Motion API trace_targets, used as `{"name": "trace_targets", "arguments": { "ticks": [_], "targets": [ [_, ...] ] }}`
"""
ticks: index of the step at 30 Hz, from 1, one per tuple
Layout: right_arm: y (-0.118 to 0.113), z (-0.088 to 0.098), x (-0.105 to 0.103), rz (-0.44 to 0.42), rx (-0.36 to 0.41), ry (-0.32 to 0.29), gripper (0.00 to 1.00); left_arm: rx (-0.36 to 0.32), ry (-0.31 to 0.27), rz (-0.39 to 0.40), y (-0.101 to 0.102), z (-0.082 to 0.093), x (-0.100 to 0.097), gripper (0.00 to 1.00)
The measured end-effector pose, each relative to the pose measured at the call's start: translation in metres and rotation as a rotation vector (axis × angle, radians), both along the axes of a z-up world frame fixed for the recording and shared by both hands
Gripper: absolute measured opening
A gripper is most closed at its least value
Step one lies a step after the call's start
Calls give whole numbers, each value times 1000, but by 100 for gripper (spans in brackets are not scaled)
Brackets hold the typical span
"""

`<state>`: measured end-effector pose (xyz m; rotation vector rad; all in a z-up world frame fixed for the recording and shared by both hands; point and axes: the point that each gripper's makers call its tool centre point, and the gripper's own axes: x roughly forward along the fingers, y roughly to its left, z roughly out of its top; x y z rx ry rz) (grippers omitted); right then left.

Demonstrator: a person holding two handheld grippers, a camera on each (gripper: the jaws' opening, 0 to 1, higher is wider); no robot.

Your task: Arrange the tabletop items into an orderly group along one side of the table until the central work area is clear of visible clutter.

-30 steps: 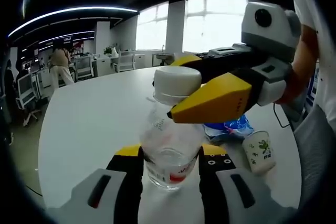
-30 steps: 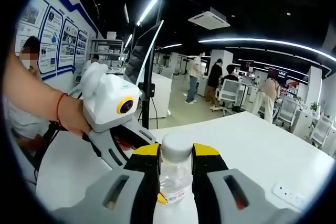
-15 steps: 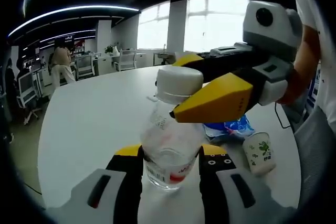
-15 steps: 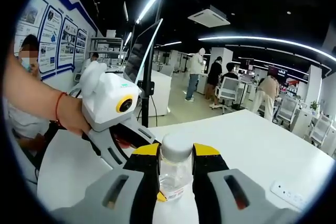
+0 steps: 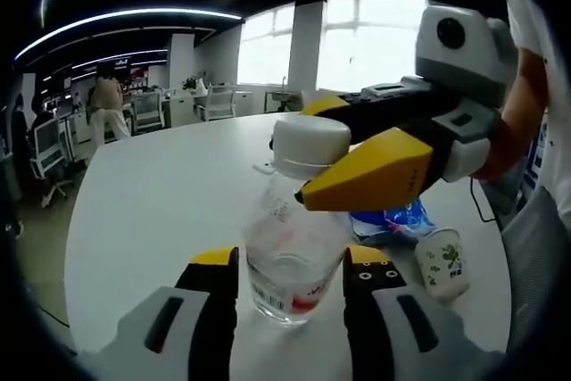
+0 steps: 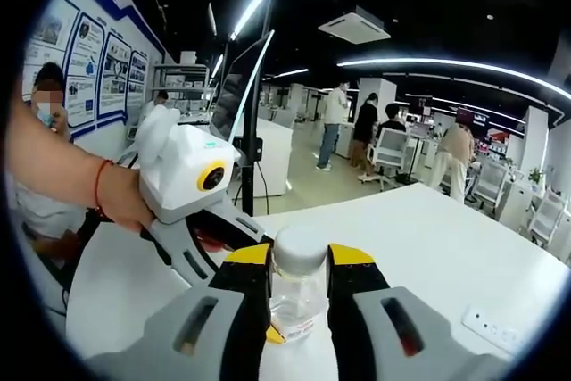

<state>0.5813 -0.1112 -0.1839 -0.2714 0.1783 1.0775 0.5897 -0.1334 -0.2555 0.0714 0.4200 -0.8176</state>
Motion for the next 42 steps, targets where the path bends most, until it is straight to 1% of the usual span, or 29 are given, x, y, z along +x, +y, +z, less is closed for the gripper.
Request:
{"name": "trace_targets", "arguments": {
  "ticks": [7,10,13,17,26,30,34,39,42],
  "targets": [
    [-1,-1,2,0,-4,5,24,-3,0,4,-1,1,1,49],
    [-1,-1,2,3,-6,5,26,-4,3,5,-1,1,0,51],
    [-2,-2,2,3,-6,15,29,-2,7,11,0,0,0,55],
    [-3,-4,0,6,-7,25,32,-7,8,14,0,1,-1,56],
    [-5,-2,-3,15,3,46,43,-21,17,37,1,5,-4,61],
    [-6,0,-3,14,19,61,50,-28,20,59,4,7,-5,65],
    [-9,1,-4,16,22,72,53,-36,24,74,5,10,-8,69],
    [-14,4,-5,15,37,96,61,-48,32,101,8,12,-13,74],
    [-18,5,-5,17,47,118,62,-53,41,110,7,13,-17,76]
  ]
}}
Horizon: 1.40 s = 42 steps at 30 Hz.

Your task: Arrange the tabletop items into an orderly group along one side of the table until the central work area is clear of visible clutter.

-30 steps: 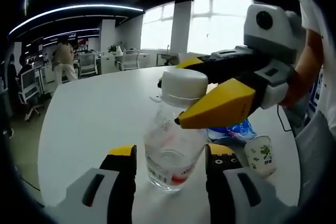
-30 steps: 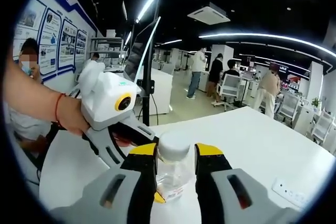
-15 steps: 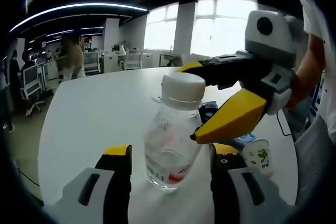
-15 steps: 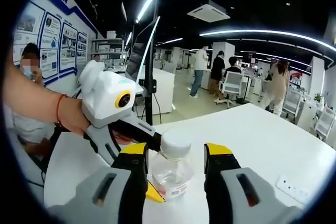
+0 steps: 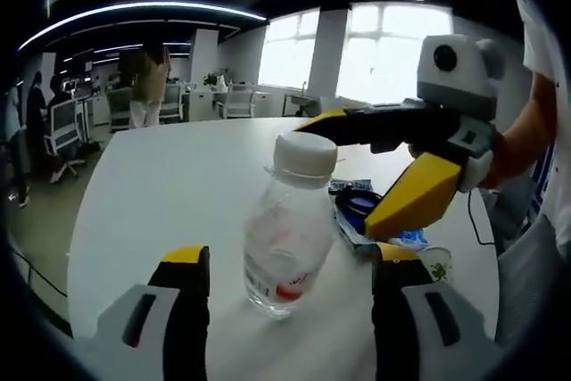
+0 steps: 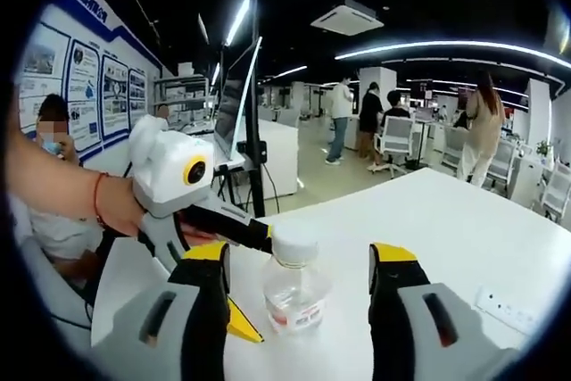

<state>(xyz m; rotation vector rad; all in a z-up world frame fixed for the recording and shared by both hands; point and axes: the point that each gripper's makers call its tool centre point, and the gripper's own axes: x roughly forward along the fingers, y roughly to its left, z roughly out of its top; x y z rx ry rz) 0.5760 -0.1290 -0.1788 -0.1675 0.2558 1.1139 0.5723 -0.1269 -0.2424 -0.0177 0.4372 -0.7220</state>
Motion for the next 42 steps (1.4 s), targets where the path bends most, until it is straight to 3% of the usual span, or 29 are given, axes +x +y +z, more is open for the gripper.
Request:
{"name": "trace_targets", "arguments": {
  "ticks": [16,42],
  "targets": [
    [-32,25,9,-28,96,80,65,-28,29,73,1,10,-22,87],
    [-84,47,-7,-109,116,68,63,-65,27,141,-6,41,-61,87]
  ]
}}
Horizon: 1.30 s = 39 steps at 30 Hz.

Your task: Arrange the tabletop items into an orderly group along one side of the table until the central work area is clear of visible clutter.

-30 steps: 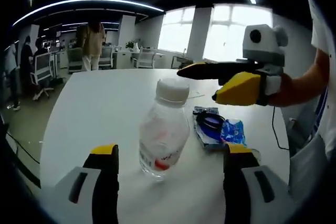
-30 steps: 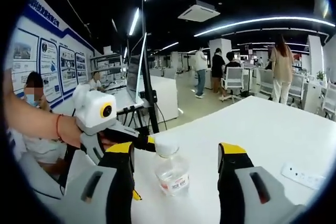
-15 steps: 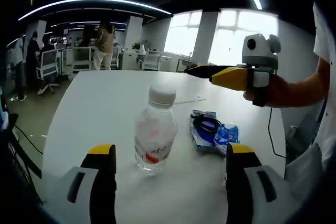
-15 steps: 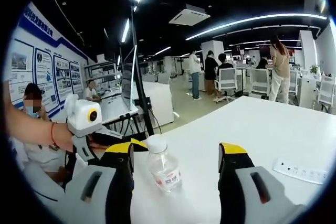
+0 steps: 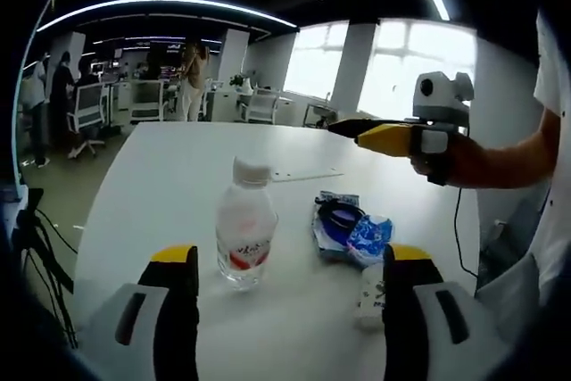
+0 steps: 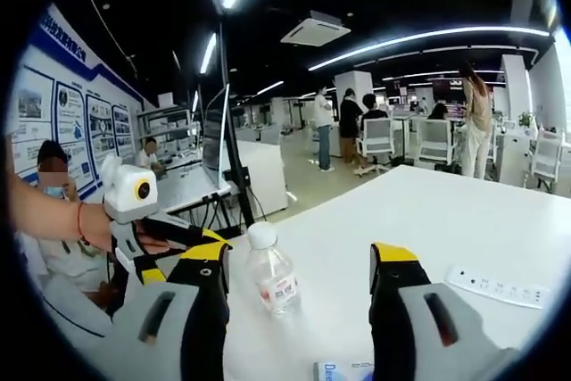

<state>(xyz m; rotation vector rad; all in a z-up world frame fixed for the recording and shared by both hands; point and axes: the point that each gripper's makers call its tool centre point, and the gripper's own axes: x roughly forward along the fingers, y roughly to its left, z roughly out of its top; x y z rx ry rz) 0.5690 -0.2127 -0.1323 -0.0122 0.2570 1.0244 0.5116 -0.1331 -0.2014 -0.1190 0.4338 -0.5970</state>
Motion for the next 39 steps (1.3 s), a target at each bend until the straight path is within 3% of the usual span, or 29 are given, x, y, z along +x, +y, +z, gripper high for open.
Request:
{"name": "trace_targets", "arguments": {
  "ticks": [19,39],
  "targets": [
    [-50,0,-29,-44,-19,35,60,-8,7,-43,-31,20,-36,85],
    [-89,-39,-73,-56,-70,138,54,-26,25,-104,-62,32,-60,84]
  ]
}}
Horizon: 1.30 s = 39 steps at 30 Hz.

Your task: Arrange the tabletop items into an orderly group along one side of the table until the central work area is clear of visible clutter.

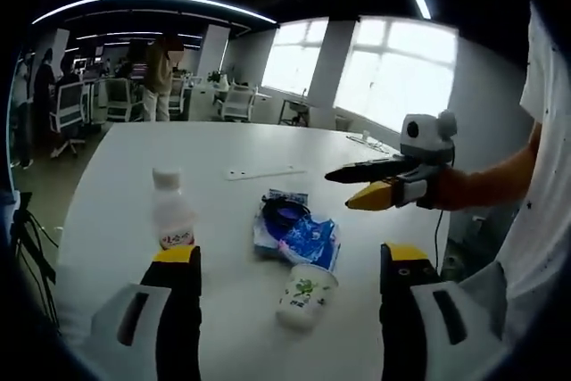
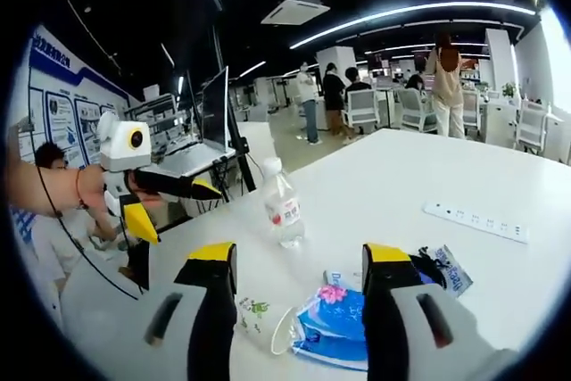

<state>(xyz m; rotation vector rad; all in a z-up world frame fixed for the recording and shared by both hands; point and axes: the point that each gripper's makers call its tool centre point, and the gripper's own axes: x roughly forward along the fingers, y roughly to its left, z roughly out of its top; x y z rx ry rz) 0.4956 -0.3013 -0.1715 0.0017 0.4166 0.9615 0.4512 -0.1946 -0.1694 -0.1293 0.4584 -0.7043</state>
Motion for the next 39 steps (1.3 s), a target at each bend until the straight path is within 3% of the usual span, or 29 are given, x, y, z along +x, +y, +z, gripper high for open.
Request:
{"name": "trace_targets", "arguments": {
  "ticks": [10,15,17,23,33,39],
  "targets": [
    [-3,-36,-30,28,-34,93,48,-6,17,-16,-8,-2,-8,84],
    [0,-54,-41,61,-49,145,37,-8,25,-21,-9,-4,-12,83],
    [1,-61,-47,68,-31,200,31,-10,30,-20,-9,-6,-12,83],
    [3,-77,-53,93,-37,242,21,-13,39,-19,-9,-9,-14,83],
    [6,-92,-56,117,-59,269,20,-16,54,-22,-12,-16,-14,82],
    [11,-101,-58,126,-30,328,20,-10,60,-30,-14,-19,-15,82]
  ]
}}
